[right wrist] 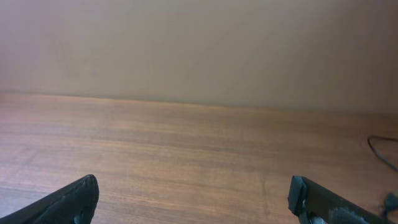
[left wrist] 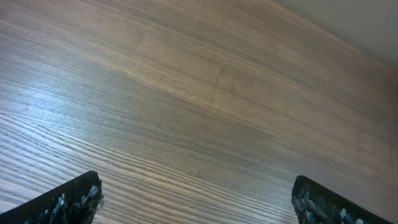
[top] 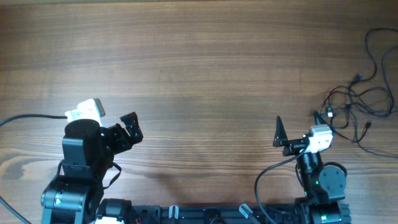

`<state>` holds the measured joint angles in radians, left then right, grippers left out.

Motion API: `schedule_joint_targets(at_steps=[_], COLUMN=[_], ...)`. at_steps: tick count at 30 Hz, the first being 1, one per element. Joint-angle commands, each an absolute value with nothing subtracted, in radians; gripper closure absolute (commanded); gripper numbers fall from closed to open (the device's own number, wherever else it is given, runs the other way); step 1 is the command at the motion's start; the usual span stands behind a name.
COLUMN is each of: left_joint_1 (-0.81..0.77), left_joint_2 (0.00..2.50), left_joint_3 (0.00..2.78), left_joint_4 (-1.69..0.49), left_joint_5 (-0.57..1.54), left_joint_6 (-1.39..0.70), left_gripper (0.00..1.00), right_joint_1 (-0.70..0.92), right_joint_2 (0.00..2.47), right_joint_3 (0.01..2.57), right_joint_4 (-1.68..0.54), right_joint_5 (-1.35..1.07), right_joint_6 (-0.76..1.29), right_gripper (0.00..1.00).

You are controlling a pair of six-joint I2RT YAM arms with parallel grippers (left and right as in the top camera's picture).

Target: Untangle cables

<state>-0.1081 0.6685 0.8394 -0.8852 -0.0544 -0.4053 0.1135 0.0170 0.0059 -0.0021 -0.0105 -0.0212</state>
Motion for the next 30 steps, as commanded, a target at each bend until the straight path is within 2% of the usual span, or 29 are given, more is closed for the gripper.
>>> schedule_joint_targets(at_steps=[1, 6, 15, 30], left_joint_1=[-0.101, -0.101, -0.101, -0.101], left_joint_2=[0.668, 0.668, 0.668, 0.668], left_joint_3=[0.831, 0.831, 0.831, 0.831], left_joint_4=[-0.883, -0.883, -0.883, -0.883], left_joint_5=[-0.046, -0.046, -0.046, -0.046], left_joint_6=[-0.404, -0.404, -0.404, -0.404], left_gripper=[0.0, 0.0, 0.0, 0.0], right_joint_1=[0.112, 0.112, 0.045, 0.045], right_joint_2=[0.003, 0.003, 0.003, 0.003], right_joint_3=[0.005, 0.005, 0.005, 0.005], right_joint_4=[0.001, 0.038, 0.001, 0.001], right_joint_5=[-0.046, -0.046, -0.049, -0.053], right_joint_6=[-0.053, -0.106, -0.105, -0.103], right_gripper=[0.0, 0.0, 0.0, 0.0])
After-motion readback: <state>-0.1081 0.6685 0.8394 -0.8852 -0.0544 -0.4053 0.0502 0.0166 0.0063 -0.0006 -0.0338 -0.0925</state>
